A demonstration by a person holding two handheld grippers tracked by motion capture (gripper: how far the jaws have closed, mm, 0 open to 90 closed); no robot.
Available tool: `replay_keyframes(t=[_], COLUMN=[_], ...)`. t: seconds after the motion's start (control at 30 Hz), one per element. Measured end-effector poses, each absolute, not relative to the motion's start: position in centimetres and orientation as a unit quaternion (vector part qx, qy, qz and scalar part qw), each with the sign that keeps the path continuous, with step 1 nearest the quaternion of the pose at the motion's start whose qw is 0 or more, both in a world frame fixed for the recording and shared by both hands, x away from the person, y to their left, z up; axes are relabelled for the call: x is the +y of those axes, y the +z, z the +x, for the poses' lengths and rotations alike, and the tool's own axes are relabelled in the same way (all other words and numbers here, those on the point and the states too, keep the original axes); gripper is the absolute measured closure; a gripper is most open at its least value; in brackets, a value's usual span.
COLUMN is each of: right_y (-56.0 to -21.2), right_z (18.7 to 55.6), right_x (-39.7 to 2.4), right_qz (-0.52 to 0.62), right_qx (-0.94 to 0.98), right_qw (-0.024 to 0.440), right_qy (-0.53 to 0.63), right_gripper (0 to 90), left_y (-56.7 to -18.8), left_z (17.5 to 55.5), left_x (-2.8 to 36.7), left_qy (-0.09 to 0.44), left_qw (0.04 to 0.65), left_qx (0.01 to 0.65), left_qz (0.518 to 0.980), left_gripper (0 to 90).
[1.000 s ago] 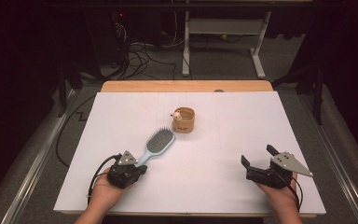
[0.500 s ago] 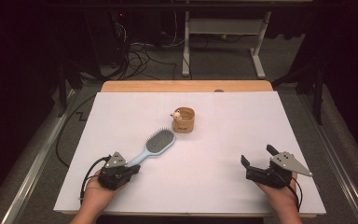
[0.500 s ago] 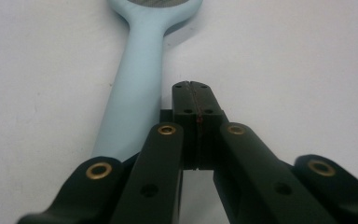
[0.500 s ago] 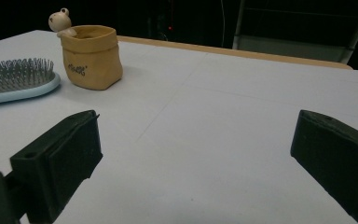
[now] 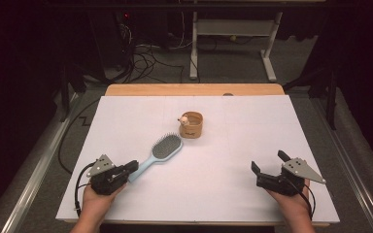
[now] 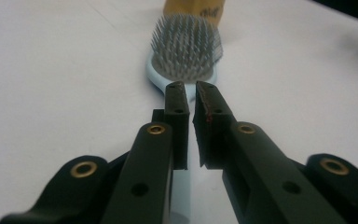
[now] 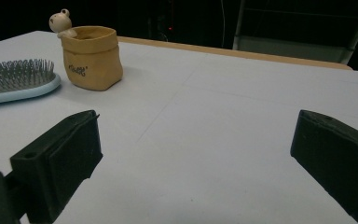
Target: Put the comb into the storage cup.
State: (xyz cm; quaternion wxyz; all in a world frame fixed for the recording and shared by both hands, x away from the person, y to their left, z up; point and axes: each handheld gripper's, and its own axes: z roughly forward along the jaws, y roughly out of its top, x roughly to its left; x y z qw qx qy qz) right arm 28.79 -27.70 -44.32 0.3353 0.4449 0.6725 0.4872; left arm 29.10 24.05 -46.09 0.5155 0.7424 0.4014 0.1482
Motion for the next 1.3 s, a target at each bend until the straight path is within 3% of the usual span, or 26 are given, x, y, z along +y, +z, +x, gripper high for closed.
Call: replay_keyframes(t=[0.37,0.57,1.0,1.3], right_y=[-44.26,-44.23,-44.20,-44.17], right_z=[28.77,28.75,28.76,28.77], right_x=[-27.75,-27.74,-27.88,-27.95], right_qz=[0.446,0.445,0.449,0.452], right_qx=[0.671,0.671,0.668,0.666], right_qw=[0.335,0.336,0.338,0.338], right_qy=[0.488,0.488,0.488,0.488], right_gripper=[2.6,2.7,3.0,3.1], left_y=[-45.72,-45.97,-46.01,-45.91], left_z=[28.73,28.97,29.09,29.26], left_x=[24.27,24.57,24.53,24.27], left_qy=[0.172,0.176,0.196,0.204], left_qw=[0.536,0.530,0.522,0.516], left_qx=[0.388,0.396,0.395,0.408], left_qz=[0.730,0.729,0.730,0.725], left_gripper=[68.0,52.5,37.1,16.3])
